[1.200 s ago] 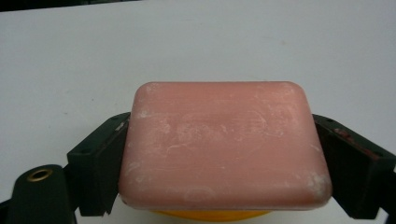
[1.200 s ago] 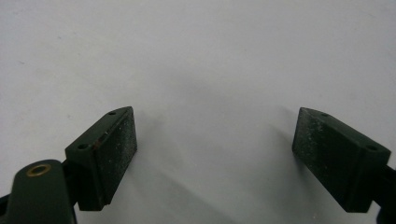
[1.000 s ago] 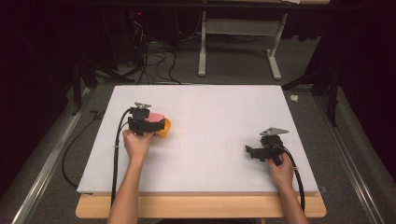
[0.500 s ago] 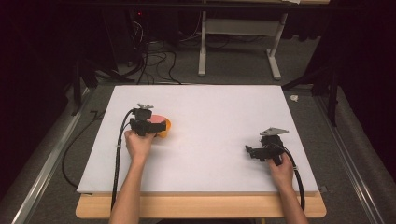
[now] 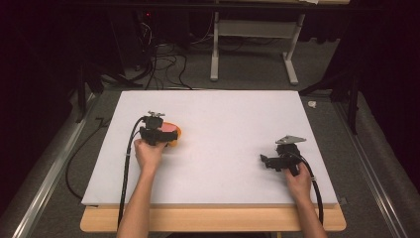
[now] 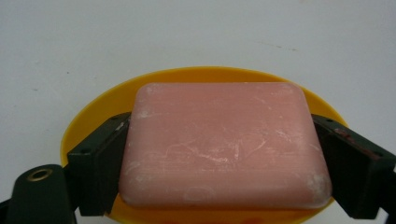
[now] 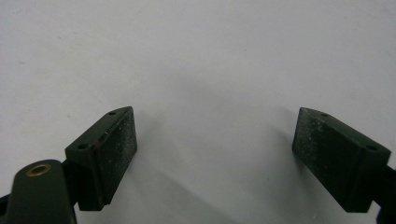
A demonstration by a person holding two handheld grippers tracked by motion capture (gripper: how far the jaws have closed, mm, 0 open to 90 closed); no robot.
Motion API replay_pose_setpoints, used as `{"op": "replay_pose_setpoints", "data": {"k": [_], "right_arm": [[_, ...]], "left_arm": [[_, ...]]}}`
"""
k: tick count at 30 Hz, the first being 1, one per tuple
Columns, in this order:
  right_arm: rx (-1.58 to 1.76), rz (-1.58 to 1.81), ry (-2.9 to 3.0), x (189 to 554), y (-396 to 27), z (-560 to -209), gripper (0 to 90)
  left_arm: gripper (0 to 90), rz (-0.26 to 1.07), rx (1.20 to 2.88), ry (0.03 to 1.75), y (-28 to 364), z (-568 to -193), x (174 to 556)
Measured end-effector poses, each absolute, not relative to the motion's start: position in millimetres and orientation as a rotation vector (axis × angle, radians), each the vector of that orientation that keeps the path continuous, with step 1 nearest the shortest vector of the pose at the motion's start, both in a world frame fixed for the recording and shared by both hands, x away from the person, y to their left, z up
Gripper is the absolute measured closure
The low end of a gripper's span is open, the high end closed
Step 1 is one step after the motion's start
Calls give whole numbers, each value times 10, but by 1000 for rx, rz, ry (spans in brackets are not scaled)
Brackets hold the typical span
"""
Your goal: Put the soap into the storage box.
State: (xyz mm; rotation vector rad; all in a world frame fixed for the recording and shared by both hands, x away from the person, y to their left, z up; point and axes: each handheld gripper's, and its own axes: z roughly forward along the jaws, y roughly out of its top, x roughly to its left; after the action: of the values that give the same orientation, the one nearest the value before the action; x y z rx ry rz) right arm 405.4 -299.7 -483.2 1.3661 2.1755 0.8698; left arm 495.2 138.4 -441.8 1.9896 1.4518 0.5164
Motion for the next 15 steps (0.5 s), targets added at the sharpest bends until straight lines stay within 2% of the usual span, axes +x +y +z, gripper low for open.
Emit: {"op": "replay_pose_setpoints", "data": {"k": [7, 15], "right_arm": [[1368, 870, 2175, 4053, -2997, -4832, 145], [1366, 870, 2176, 4054, -2997, -4832, 145]], "left_arm": [[135, 541, 2011, 1445, 1370, -4439, 4945], [154, 566, 1907, 1406, 1447, -4315, 4866]]}}
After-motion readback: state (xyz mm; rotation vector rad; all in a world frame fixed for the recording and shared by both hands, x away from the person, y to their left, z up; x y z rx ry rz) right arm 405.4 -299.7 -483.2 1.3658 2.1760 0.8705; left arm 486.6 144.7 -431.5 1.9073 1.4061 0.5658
